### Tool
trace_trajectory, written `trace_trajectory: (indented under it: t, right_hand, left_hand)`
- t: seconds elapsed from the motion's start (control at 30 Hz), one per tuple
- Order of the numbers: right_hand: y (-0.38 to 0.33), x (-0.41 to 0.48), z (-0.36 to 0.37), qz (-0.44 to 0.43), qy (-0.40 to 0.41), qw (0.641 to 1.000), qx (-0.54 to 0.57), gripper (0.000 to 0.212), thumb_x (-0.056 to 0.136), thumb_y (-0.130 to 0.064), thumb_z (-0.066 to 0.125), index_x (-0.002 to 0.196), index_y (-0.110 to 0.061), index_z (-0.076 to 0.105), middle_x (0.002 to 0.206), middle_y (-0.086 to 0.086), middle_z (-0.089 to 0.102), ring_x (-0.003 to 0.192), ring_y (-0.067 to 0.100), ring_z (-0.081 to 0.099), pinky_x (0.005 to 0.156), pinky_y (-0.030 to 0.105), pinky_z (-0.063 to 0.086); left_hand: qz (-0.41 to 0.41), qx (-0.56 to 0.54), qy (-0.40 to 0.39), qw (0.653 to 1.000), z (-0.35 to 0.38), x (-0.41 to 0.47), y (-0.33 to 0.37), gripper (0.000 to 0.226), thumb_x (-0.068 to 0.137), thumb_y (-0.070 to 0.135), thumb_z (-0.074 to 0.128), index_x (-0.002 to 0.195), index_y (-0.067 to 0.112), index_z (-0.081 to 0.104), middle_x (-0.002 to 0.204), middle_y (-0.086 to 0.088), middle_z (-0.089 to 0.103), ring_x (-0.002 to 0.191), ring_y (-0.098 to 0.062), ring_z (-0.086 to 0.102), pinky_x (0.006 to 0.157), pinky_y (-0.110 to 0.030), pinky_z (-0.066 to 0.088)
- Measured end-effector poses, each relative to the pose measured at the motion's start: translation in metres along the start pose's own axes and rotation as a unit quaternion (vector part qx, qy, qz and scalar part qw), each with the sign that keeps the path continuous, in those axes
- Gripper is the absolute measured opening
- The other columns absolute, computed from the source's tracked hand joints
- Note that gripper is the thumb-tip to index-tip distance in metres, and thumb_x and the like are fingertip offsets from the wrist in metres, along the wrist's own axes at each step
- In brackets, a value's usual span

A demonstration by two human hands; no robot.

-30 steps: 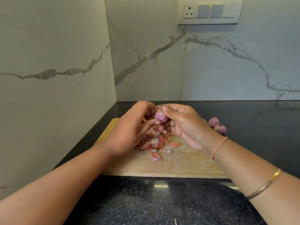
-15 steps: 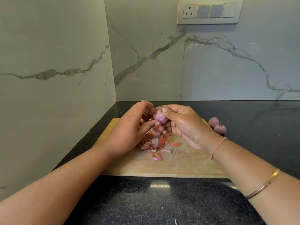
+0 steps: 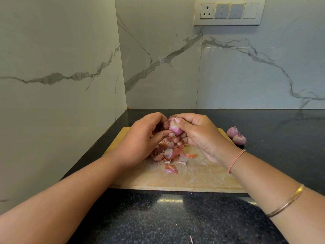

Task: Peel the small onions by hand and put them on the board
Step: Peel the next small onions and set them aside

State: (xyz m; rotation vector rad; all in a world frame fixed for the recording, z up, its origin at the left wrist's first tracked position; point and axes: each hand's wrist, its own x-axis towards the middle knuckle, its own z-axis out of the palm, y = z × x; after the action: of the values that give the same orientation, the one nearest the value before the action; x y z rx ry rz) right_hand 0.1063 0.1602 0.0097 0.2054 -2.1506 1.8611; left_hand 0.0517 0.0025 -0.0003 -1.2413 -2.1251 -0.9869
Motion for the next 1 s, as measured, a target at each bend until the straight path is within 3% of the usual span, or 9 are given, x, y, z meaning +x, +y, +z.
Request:
trace_trajectory:
  t: [0.17, 0.33, 0.43, 0.73, 0.87, 1.0]
  right_hand:
    - [-0.0002, -0.0001, 0.0029, -0.004, 0.019, 1.0, 0.008, 0.015, 0.098, -0.014, 0.049, 0.1, -0.014, 0.064, 0.069, 0.008, 0.065, 0.058, 0.015, 0.06, 0.057, 0.024, 0.053]
    - [-0.0015, 0.0013, 0.0053, 0.005, 0.042, 0.995, 0.093, 0.008, 0.096, -0.011, 0.052, 0.104, -0.01, 0.054, 0.093, 0.022, 0.065, 0.068, 0.023, 0.065, 0.069, 0.032, 0.059]
    - [-0.0018, 0.0018, 0.0038, 0.01, 0.034, 0.989, 0.144, 0.011, 0.095, -0.004, 0.052, 0.103, -0.011, 0.05, 0.106, 0.022, 0.063, 0.079, 0.022, 0.068, 0.079, 0.035, 0.058]
    - [-0.0048, 0.001, -0.0007, 0.039, -0.008, 0.983, 0.181, 0.018, 0.096, -0.004, 0.048, 0.114, -0.005, 0.05, 0.111, 0.025, 0.063, 0.086, 0.025, 0.07, 0.083, 0.037, 0.058]
    - [-0.005, 0.0002, 0.0003, 0.049, -0.015, 0.983, 0.178, 0.019, 0.096, -0.005, 0.049, 0.114, -0.004, 0.05, 0.103, 0.02, 0.066, 0.081, 0.022, 0.071, 0.083, 0.038, 0.058]
    - [-0.0057, -0.001, 0.0015, 0.051, -0.014, 0.985, 0.162, 0.017, 0.096, -0.005, 0.05, 0.113, -0.004, 0.051, 0.108, 0.024, 0.064, 0.082, 0.024, 0.07, 0.083, 0.038, 0.058]
  left_hand:
    - [0.001, 0.009, 0.009, 1.0, -0.001, 0.0011, 0.0011, 0.012, 0.086, 0.018, 0.066, 0.085, 0.017, 0.054, 0.077, 0.013, 0.052, 0.077, -0.003, 0.049, 0.063, -0.015, 0.04]
    - [-0.01, 0.041, 0.055, 0.998, 0.0009, 0.0012, 0.0003, 0.013, 0.089, 0.018, 0.062, 0.084, 0.019, 0.05, 0.076, 0.015, 0.048, 0.075, -0.008, 0.049, 0.062, -0.014, 0.038]
    - [-0.008, 0.045, 0.084, 0.995, 0.0004, 0.0025, -0.0015, 0.013, 0.088, 0.02, 0.062, 0.085, 0.018, 0.05, 0.081, 0.012, 0.049, 0.077, -0.01, 0.049, 0.065, -0.018, 0.042]
    - [0.027, -0.01, 0.045, 0.999, -0.0023, 0.002, -0.0035, 0.023, 0.085, 0.022, 0.066, 0.106, 0.024, 0.057, 0.101, 0.015, 0.048, 0.091, -0.001, 0.053, 0.078, -0.017, 0.049]
    - [0.037, -0.002, 0.04, 0.999, -0.0006, 0.0021, -0.0023, 0.022, 0.086, 0.022, 0.065, 0.106, 0.02, 0.057, 0.101, 0.017, 0.047, 0.093, 0.001, 0.051, 0.079, -0.017, 0.049]
    - [0.027, -0.001, 0.028, 0.999, -0.0007, 0.0017, -0.0025, 0.022, 0.086, 0.019, 0.064, 0.106, 0.017, 0.056, 0.099, 0.018, 0.044, 0.097, 0.001, 0.049, 0.081, -0.017, 0.048]
